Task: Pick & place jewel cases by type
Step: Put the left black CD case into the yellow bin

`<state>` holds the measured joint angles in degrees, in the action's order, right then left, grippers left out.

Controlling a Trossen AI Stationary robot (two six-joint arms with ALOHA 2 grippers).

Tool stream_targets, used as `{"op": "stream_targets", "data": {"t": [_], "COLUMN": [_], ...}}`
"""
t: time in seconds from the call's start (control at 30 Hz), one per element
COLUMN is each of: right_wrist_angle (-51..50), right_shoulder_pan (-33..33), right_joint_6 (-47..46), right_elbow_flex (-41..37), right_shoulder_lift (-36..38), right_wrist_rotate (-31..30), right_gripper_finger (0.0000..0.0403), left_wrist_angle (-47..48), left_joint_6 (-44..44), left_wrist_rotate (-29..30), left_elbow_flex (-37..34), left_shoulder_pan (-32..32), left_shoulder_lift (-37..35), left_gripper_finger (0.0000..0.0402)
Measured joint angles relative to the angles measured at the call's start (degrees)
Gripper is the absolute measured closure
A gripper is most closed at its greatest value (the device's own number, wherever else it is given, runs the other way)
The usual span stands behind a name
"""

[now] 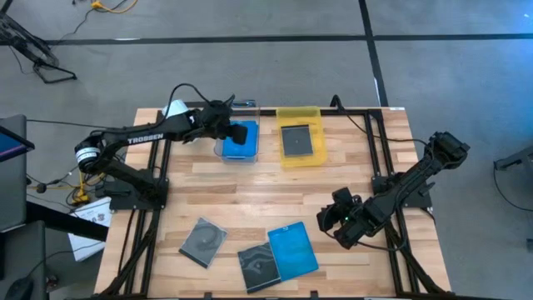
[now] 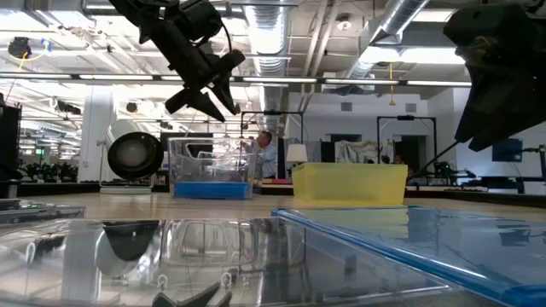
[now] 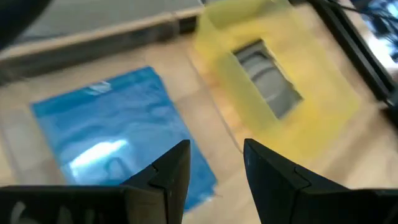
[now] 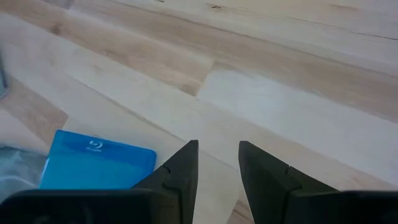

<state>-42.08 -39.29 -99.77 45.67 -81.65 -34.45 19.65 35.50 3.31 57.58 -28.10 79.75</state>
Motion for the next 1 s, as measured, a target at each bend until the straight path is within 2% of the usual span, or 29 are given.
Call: {"op": "stream_targets", "data": {"t": [0.27, 0.6, 0.87, 1.0], "right_wrist_angle": [5.8, 20.6, 28.2, 31.5], "right_shoulder_pan": [-0.1, -0.1, -2.1, -4.3], "right_joint_6": [6.3, 21.0, 27.3, 30.4], "right_elbow_flex": [0.0, 0.0, 0.0, 0.0], "right_shoulder_lift": [0.0, 0.0, -0.2, -0.2], "right_wrist_rotate": [0.0, 0.0, 0.0, 0.6], "right_gripper_finger": [0.0294, 0.0294, 0.0294, 0.0294], "left_wrist_angle": [-0.6, -1.3, -0.9, 2.0], "left_joint_6": [-2.6, -6.2, -6.0, -5.0], "left_wrist_rotate": [-6.1, -12.6, -12.0, -9.7], "left_elbow_flex": [0.0, 0.0, 0.0, 0.0], "left_shoulder_pan": [4.7, 14.4, 23.3, 27.9], "left_shoulder_lift": [-0.8, -4.5, -6.1, -6.1], "left_gripper_finger": [0.0260, 0.0260, 0.0260, 0.0260]}}
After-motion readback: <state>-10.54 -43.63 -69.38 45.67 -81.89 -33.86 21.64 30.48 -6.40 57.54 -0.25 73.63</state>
